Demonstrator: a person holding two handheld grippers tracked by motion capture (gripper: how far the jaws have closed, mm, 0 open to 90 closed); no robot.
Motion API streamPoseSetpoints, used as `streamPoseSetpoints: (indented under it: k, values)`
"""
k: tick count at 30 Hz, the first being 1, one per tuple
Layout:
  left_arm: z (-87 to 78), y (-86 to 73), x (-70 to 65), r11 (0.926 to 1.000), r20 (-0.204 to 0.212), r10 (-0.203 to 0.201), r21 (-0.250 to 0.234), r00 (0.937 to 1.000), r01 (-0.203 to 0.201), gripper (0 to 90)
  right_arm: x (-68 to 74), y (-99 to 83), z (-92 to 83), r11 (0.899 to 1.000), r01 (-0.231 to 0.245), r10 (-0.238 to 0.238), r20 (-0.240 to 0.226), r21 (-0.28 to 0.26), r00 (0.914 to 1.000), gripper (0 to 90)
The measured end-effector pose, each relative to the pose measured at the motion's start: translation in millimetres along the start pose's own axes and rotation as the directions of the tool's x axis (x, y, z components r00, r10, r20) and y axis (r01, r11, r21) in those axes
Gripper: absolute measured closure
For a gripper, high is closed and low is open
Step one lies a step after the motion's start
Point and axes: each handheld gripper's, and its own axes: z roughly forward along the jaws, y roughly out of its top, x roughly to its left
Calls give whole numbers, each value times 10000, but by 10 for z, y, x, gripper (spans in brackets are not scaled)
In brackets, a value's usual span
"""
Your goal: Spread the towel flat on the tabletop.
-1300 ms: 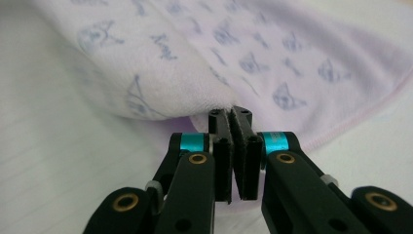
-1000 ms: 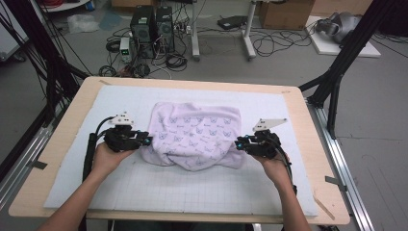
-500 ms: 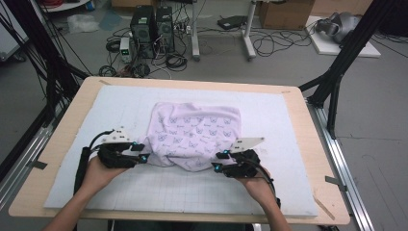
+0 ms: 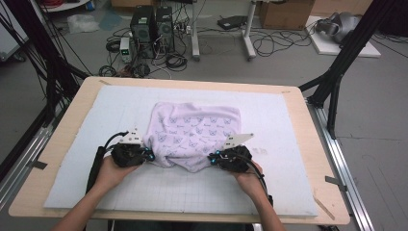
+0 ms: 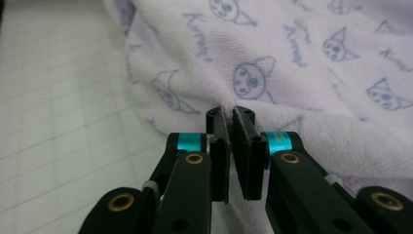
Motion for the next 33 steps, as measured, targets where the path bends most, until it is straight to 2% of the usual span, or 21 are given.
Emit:
streamPoseSetpoints:
  k: [5,9,15,18,19,21,25,28,31,33]
  values:
    - [-324,139,-46,9975,-189,194,-670,9996,-207,856,18,69,-345,9981,82,-72,165,-616,9998,861]
    - [-511,270,-102,9940,-295,460,-984,9985,-487,858,27,153,-579,9952,234,-205,320,-950,9993,861]
    - [-738,424,-140,9888,-203,650,-1334,9977,-672,859,-22,293,-934,9899,371,-278,691,-1367,9972,863]
    - [-766,479,-139,9885,-269,750,-1299,9968,-779,858,-68,348,-1037,9903,352,-233,886,-1347,9958,863]
    - [-741,491,-124,9896,-296,734,-1221,9969,-765,858,-93,358,-1035,9905,356,-237,898,-1327,9957,863]
    - [-627,490,-62,9931,-347,629,-965,9974,-660,858,-180,367,-962,9953,202,-105,1023,-947,9947,863]
    - [-304,439,141,9985,-559,12,-551,9984,-43,857,-440,308,-688,9977,-540,583,1097,-420,9923,861]
    - [-74,396,310,9987,-599,-482,-197,9970,471,856,-622,258,-449,9950,-999,990,1078,30,9892,859]
    - [109,346,434,9968,-632,-794,49,9948,798,850,-751,190,-287,9890,-1469,1446,1031,157,9841,850]
    - [145,333,460,9956,-705,-919,133,9933,931,819,-804,146,-215,9850,-1717,1691,1002,182,9805,799]
